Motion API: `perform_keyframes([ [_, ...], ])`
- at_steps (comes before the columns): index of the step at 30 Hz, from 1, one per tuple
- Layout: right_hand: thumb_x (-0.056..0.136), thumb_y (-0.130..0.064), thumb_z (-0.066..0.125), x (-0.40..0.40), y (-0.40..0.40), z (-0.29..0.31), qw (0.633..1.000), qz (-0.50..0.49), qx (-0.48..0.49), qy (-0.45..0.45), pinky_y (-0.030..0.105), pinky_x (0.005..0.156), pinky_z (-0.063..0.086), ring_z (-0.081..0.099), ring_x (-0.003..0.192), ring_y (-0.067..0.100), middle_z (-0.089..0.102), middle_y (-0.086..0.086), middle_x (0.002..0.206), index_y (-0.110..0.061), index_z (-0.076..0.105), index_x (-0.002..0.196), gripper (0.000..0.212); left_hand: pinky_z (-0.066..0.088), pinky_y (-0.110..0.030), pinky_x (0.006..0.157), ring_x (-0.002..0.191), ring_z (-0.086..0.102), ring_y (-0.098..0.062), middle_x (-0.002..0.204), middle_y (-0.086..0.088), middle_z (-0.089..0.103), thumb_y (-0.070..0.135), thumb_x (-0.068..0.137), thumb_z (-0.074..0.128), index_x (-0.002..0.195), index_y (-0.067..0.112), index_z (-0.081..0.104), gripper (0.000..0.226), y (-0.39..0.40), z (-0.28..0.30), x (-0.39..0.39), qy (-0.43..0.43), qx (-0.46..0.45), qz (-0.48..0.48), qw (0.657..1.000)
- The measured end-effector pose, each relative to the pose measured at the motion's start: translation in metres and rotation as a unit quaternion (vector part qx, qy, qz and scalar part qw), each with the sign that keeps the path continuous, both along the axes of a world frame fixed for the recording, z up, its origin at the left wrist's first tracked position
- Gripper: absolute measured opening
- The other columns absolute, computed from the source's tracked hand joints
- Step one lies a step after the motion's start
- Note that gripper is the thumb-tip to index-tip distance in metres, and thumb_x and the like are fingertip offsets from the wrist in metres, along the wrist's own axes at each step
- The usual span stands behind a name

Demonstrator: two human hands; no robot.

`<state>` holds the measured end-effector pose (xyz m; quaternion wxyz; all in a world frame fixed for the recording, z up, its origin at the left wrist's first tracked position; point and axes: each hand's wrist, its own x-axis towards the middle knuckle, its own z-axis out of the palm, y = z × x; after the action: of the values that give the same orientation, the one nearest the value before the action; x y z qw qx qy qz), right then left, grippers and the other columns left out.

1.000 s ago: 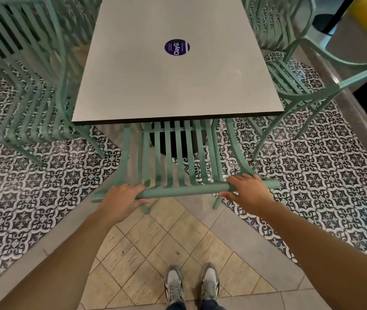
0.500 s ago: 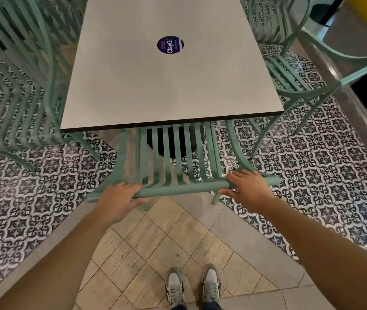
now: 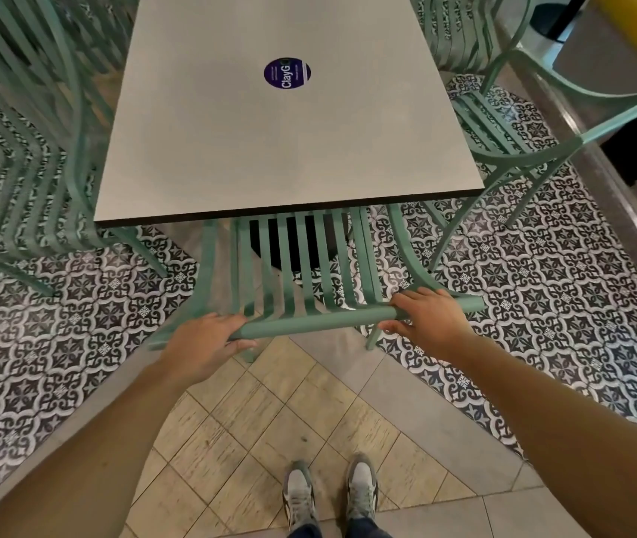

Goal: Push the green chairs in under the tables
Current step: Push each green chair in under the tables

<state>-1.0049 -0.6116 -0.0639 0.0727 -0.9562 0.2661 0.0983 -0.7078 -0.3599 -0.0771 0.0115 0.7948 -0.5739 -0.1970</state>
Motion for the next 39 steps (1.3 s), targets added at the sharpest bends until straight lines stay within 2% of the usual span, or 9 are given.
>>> perform_keyframes([
  [4,0.083,-0.074,0.023,0.002,0.004,0.003,1.0,-0.002,0.012,0.0,0.034,0.085,0.04,0.057,0.098,0.015,0.063,-0.012,0.102,-0.029,0.056,0.109,0.062,0.046,-0.029,0.068,0.086,0.052,-0.006,0.091,0.016,0.058,0.082,0.079,0.018,0.119,0.036,0.054,0.071,0.001,0.004,0.002,0.0,0.019,0.002,1.0],
  [13,0.084,-0.073,0.025,0.003,0.005,0.005,1.0,0.0,0.023,0.012,0.034,0.086,0.038,0.056,0.102,0.015,0.063,-0.011,0.106,-0.028,0.055,0.112,0.061,0.046,-0.03,0.07,0.086,0.052,-0.007,0.089,0.015,0.055,0.065,0.089,0.042,0.116,0.034,0.056,0.044,-0.001,0.011,0.001,0.023,0.043,0.004,0.999],
  [19,0.074,-0.084,0.0,0.004,0.006,0.006,1.0,-0.003,0.015,0.017,0.034,0.085,0.039,0.058,0.099,0.015,0.062,-0.012,0.102,-0.028,0.055,0.106,0.084,0.037,-0.029,0.063,0.082,0.049,-0.007,0.084,0.017,0.05,0.062,0.09,0.045,0.115,0.033,0.057,0.04,0.0,0.015,-0.001,0.014,0.041,0.008,0.999],
  [27,0.082,-0.077,0.02,0.004,0.006,0.007,0.999,-0.004,0.02,0.028,0.034,0.087,0.039,0.057,0.101,0.014,0.062,-0.012,0.105,-0.028,0.054,0.11,0.066,0.038,-0.029,0.065,0.084,0.049,-0.007,0.088,0.015,0.052,0.061,0.091,0.044,0.115,0.032,0.056,0.039,-0.003,0.025,-0.008,0.004,0.066,0.021,0.998],
  [29,0.081,-0.077,0.018,0.004,0.006,0.008,0.999,-0.01,0.024,0.038,0.033,0.088,0.038,0.055,0.103,0.013,0.062,-0.012,0.107,-0.029,0.054,0.112,0.067,0.038,-0.029,0.066,0.086,0.05,-0.008,0.091,0.013,0.053,0.059,0.092,0.045,0.112,0.03,0.056,0.038,-0.005,0.028,-0.01,0.008,0.077,0.026,0.997],
  [32,0.082,-0.077,0.017,0.003,0.012,0.01,0.998,-0.028,0.032,0.037,0.035,0.093,0.037,0.049,0.112,0.016,0.059,-0.011,0.12,-0.032,0.051,0.125,0.071,0.041,-0.028,0.073,0.093,0.051,-0.008,0.1,0.013,0.055,0.059,0.091,0.047,0.114,0.028,0.057,0.04,-0.01,0.034,-0.019,0.026,0.071,0.04,0.996],
  [34,0.086,-0.072,0.027,-0.004,0.018,0.011,0.997,-0.059,0.045,-0.001,0.038,0.102,0.033,0.044,0.123,0.017,0.053,-0.009,0.13,-0.03,0.045,0.135,0.067,0.044,-0.029,0.086,0.103,0.051,-0.008,0.113,0.011,0.057,0.058,0.091,0.047,0.123,0.028,0.055,0.045,-0.02,0.044,-0.033,0.02,0.058,0.036,0.997],
  [36,0.088,-0.066,0.034,-0.017,0.02,0.018,0.993,-0.098,0.051,-0.034,0.04,0.11,0.029,0.039,0.131,0.017,0.049,-0.009,0.137,-0.029,0.041,0.14,0.064,0.041,-0.03,0.097,0.115,0.05,-0.01,0.127,0.008,0.055,0.054,0.094,0.045,0.133,0.025,0.05,0.048,-0.04,0.061,-0.053,0.003,0.045,0.018,0.999],
  [39,0.089,-0.062,0.03,-0.055,0.012,0.038,0.981,-0.17,0.067,-0.064,0.043,0.115,0.027,0.034,0.137,0.016,0.043,-0.011,0.142,-0.032,0.036,0.142,0.062,0.036,-0.032,0.106,0.128,0.045,-0.012,0.14,0.006,0.049,0.05,0.098,0.042,0.14,0.024,0.045,0.049,-0.082,0.094,-0.092,-0.012,0.008,-0.02,1.0],
])
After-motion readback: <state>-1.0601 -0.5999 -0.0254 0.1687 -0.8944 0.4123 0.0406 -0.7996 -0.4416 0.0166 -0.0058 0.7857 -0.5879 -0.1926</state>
